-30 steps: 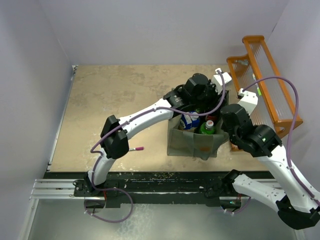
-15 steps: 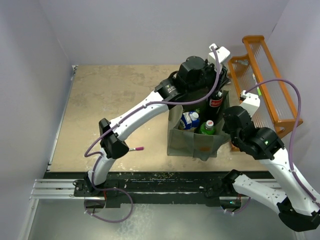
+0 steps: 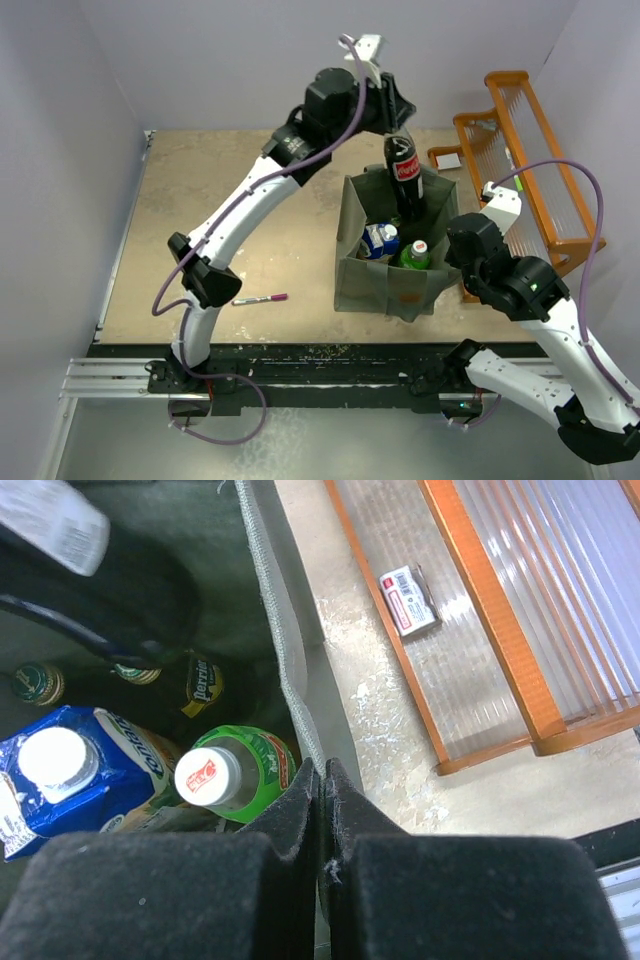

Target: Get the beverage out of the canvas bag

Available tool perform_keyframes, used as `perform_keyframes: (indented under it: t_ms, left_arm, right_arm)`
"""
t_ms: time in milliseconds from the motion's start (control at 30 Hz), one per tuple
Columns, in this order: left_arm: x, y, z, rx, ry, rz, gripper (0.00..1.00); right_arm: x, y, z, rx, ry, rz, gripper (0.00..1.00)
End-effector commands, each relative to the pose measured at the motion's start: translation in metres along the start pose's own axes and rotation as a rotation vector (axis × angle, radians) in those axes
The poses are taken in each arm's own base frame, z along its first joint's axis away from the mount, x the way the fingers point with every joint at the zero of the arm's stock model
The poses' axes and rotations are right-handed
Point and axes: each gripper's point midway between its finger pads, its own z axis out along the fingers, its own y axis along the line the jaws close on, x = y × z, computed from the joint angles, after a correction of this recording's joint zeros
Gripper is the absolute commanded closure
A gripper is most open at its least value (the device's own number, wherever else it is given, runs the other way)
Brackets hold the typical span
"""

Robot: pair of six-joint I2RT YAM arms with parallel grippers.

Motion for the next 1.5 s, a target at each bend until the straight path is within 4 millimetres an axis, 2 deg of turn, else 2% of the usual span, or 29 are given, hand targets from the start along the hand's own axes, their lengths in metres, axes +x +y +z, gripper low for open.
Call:
perform_keyframes:
  t_ms: [0, 200, 367, 500, 700, 900, 1100, 1267, 1467]
  left_arm:
    - [-0.217, -0.074, -0.136, 0.218, -0.533, -0.157, 1.00]
    - [-0.255, -0.059, -0.173, 0.239, -0.603, -0.262, 1.00]
    - [-0.285, -0.039, -0.205, 0.225, -0.683, -0.275, 1.00]
    - [-0.300, -0.006, -0.223, 0.132, -0.718, -0.249, 1.00]
    - [-0.309, 0.042, -0.242, 0.005, -0.727, -0.208, 1.00]
    - [-0.302, 0.092, -0.246, -0.150, -0.690, -0.152, 1.00]
    - [-0.280, 0.136, -0.236, -0.290, -0.626, -0.074, 1.00]
    - [-0.254, 0.177, -0.219, -0.383, -0.554, 0.003, 1.00]
    - [-0.218, 0.227, -0.187, -0.431, -0.475, 0.098, 1.00]
  right_arm:
    - [-0.009, 0.001, 0.001, 0.008, -0.040, 0.043, 1.00]
    - [-0.008, 0.004, 0.002, 0.004, -0.033, 0.035, 1.00]
    - [-0.008, 0.007, 0.003, -0.004, -0.027, 0.029, 1.00]
    - [-0.008, 0.009, 0.004, -0.008, -0.025, 0.026, 1.00]
    - [-0.007, 0.007, 0.003, -0.009, -0.024, 0.021, 1.00]
    - [-0.005, 0.005, 0.003, -0.009, -0.024, 0.018, 1.00]
    - [-0.007, 0.006, 0.004, -0.012, -0.032, 0.000, 0.99]
    - [-0.007, 0.007, 0.006, -0.015, -0.038, -0.021, 0.98]
    - [-0.006, 0.009, 0.007, -0.024, -0.039, -0.031, 0.96]
